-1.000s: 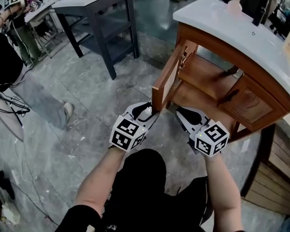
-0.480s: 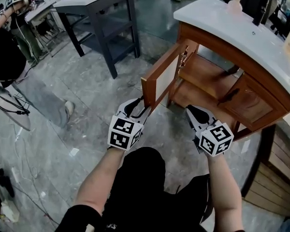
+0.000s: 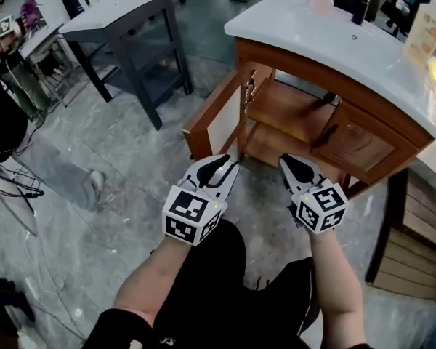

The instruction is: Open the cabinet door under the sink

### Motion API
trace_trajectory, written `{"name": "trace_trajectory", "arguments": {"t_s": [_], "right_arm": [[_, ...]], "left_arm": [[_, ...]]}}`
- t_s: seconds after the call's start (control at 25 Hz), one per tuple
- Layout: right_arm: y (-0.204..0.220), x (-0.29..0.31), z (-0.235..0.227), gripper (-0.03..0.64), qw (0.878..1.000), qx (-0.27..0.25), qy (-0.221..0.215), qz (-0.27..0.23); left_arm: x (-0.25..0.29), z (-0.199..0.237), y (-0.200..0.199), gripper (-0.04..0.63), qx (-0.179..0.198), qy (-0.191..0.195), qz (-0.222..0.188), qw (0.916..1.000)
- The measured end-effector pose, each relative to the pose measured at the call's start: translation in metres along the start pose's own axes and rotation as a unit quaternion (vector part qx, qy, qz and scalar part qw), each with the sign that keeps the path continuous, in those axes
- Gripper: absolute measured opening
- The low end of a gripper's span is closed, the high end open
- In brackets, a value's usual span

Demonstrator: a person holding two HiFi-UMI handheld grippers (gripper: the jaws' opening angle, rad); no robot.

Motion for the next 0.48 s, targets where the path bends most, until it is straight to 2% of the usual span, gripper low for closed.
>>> {"name": "trace_trajectory", "arguments": {"t_s": [0.28,0.48], "right_arm": [[-0.001,-0.041,-0.050,0.048,0.996,0.015,0.093,-0.003],[0.006,-0.054,-0.080,0.096,0.987,0.022,0.161,0.001]], "left_arm": [[0.071,-0.019,-0.024,0.098,0.002,0.061,-0.012,0.9980],[0.125,-0.030,-0.031,0.098,0.013,0.103,-0.007,0.9945]]}}
Point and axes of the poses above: the fingertips, and each gripper's own axes: x forward along the fingers, z to its left, y out of its underside, the point moved 8 cm from there along -x, backward along the fingers, and after that the axes turned 3 degrees about y, right-handed, at the moved point
